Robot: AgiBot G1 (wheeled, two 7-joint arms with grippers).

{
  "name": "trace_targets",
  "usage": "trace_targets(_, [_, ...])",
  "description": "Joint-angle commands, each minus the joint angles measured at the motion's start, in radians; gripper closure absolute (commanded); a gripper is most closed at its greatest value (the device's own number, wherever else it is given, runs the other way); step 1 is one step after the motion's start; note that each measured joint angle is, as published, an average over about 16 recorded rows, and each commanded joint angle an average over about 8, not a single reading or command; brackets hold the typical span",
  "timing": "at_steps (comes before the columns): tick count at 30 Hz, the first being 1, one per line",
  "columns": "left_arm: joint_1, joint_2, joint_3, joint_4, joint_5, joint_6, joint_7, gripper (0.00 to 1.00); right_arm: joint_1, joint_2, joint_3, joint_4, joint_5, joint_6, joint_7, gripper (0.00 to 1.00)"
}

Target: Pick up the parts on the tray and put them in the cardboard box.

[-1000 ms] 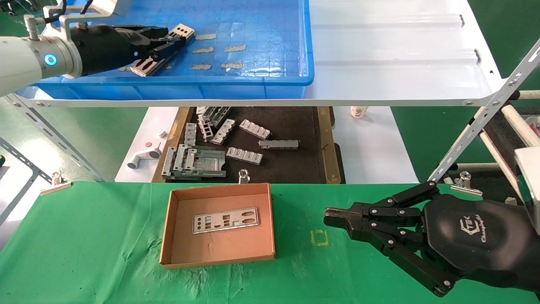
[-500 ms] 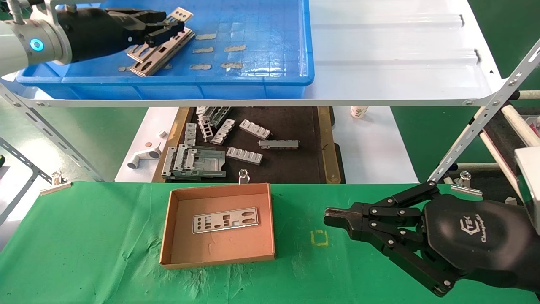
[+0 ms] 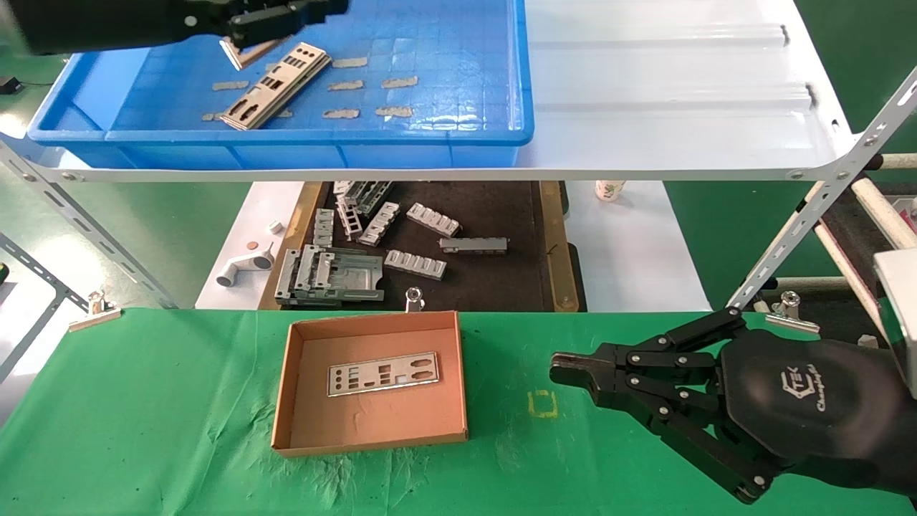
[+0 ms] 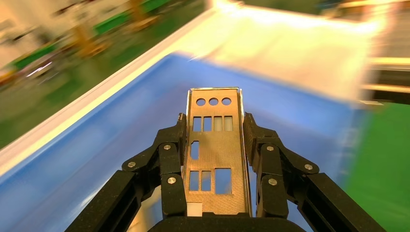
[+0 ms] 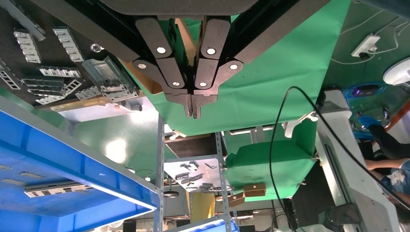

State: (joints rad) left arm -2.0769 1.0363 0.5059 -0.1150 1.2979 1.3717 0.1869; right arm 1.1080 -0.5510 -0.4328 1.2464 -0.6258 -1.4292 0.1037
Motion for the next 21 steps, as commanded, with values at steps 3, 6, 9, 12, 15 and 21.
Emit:
trace_targets(3, [-0.017,-0.024,0.005,-0.033,-0.004,0.168,0.029,1.0,0.0,0.0,0.0,0.0,0.0,0.0,0.0,1.0])
trace_targets(6, [-0.003,-0.034,0.025,-0.089,-0.006,0.222,0.064,1.0,0.0,0.0,0.0,0.0,0.0,0.0,0.0,1.0])
trace_targets(9, [0.036,-0.048,0.063,-0.186,-0.02,0.234,0.104,1.0,0.0,0.0,0.0,0.0,0.0,0.0,0.0,1.0])
trace_targets(12, [0.096,-0.071,0.119,-0.315,-0.06,0.237,0.128,1.0,0.0,0.0,0.0,0.0,0.0,0.0,0.0,1.0])
trace_targets(15, [0.159,-0.102,0.19,-0.453,-0.123,0.237,0.125,1.0,0.0,0.0,0.0,0.0,0.0,0.0,0.0,1.0])
trace_targets(21, [0.247,-0.161,0.34,-0.627,-0.22,0.222,0.09,1.0,0.0,0.0,0.0,0.0,0.0,0.0,0.0,1.0])
